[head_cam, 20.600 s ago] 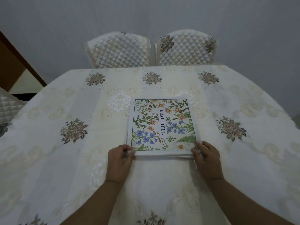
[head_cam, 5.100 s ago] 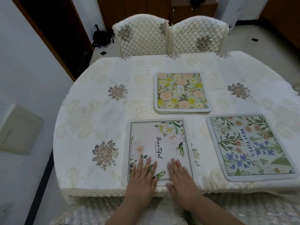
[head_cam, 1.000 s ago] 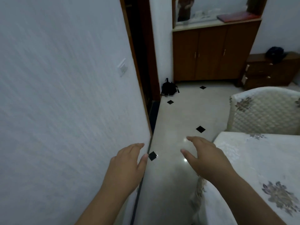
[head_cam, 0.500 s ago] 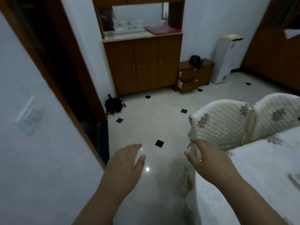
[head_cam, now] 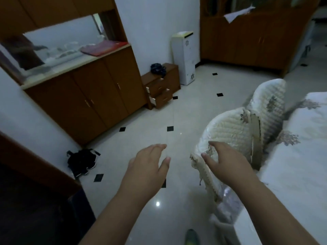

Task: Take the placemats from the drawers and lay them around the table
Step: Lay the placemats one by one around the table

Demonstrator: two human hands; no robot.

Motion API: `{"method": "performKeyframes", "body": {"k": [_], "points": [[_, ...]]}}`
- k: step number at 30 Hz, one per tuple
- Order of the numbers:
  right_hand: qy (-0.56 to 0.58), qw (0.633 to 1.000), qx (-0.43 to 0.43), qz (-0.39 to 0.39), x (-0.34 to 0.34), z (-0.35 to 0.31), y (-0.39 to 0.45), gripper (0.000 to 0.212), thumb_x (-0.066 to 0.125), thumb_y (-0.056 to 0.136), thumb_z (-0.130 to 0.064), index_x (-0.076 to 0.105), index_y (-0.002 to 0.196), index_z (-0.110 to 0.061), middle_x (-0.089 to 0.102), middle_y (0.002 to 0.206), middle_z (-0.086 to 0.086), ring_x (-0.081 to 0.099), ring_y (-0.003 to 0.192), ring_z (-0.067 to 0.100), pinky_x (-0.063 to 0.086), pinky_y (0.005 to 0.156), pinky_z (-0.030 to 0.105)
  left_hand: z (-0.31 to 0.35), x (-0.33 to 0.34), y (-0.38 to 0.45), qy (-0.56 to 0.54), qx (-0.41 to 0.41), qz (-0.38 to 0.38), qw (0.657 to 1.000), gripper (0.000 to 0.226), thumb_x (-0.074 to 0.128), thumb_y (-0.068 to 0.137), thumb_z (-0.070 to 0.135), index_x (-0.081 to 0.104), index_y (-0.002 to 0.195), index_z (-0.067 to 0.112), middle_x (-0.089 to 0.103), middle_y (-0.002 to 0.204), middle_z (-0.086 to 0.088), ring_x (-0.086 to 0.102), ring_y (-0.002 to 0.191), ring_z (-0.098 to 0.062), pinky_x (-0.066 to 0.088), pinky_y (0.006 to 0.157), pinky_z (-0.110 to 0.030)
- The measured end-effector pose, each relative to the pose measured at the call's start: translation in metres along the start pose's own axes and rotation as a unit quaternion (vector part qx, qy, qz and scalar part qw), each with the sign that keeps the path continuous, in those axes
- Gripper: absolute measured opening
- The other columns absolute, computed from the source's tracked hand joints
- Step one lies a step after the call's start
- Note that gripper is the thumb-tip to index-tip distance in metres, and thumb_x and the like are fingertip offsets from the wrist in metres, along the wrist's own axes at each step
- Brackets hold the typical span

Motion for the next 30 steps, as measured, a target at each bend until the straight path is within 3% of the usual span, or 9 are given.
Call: {"method": "performKeyframes", "body": {"k": [9,17,20,24,27,30], "points": [[-0.025,0.998,0.043,0.034,-0.022,-0.038,0.160,0.064,0.044,0.094,-0.063,0.039,0.149,-0.030,0.045,0.151,-0.007,0.048,0.133,0.019,0.043,0.105,0.042,-0.034,-0.022,0.186,0.001,0.040,-0.017,0.999,0.050,0.035,0.103,0.054,0.035,0.151,0.041,0.040,0.155,0.018,0.033,0.143,-0.006,0.029,0.115,-0.034],[-0.051,0.977,0.183,0.100,-0.043,0.002,0.228,0.060,0.042,0.095,-0.063,0.040,0.147,-0.033,0.047,0.148,-0.008,0.048,0.131,0.017,0.045,0.100,0.038,-0.001,0.006,0.341,-0.037,0.196,-0.063,0.978,0.049,0.038,0.102,0.054,0.038,0.149,0.040,0.046,0.150,0.018,0.039,0.137,-0.006,0.036,0.113,-0.036],[-0.065,0.953,0.262,0.137,-0.051,0.015,0.238,0.060,0.041,0.095,-0.064,0.043,0.144,-0.030,0.051,0.145,-0.007,0.051,0.128,0.017,0.046,0.093,0.036,0.022,0.015,0.388,-0.042,0.286,-0.091,0.953,0.047,0.039,0.103,0.051,0.040,0.149,0.038,0.044,0.151,0.018,0.035,0.140,-0.005,0.033,0.113,-0.033],[-0.046,0.915,0.355,0.184,-0.057,0.018,0.235,0.062,0.045,0.093,-0.064,0.042,0.146,-0.032,0.049,0.148,-0.008,0.050,0.131,0.018,0.046,0.100,0.039,0.050,0.020,0.435,-0.044,0.391,-0.127,0.911,0.047,0.040,0.104,0.048,0.042,0.149,0.035,0.044,0.151,0.016,0.033,0.141,-0.007,0.031,0.112,-0.032],[-0.031,0.874,0.431,0.220,-0.055,0.020,0.214,0.061,0.048,0.094,-0.061,0.042,0.147,-0.031,0.051,0.146,-0.005,0.051,0.129,0.020,0.044,0.098,0.036,0.078,0.031,0.450,-0.047,0.461,-0.156,0.872,0.047,0.042,0.103,0.048,0.044,0.148,0.034,0.047,0.150,0.015,0.036,0.140,-0.009,0.033,0.112,-0.035],[-0.030,0.832,0.503,0.234,-0.048,0.026,0.180,0.059,0.049,0.093,-0.061,0.044,0.143,-0.031,0.053,0.142,-0.002,0.052,0.126,0.024,0.047,0.097,0.041,0.114,0.052,0.450,-0.049,0.519,-0.181,0.834,0.046,0.044,0.102,0.048,0.046,0.146,0.034,0.050,0.147,0.012,0.040,0.138,-0.013,0.037,0.110,-0.038]]}}
Point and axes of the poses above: each hand's wrist, its own y-axis towards the middle knuckle, its own x-axis out of the palm, z = x × y, the point moved 10 cm from there along y, towards the middle knuckle
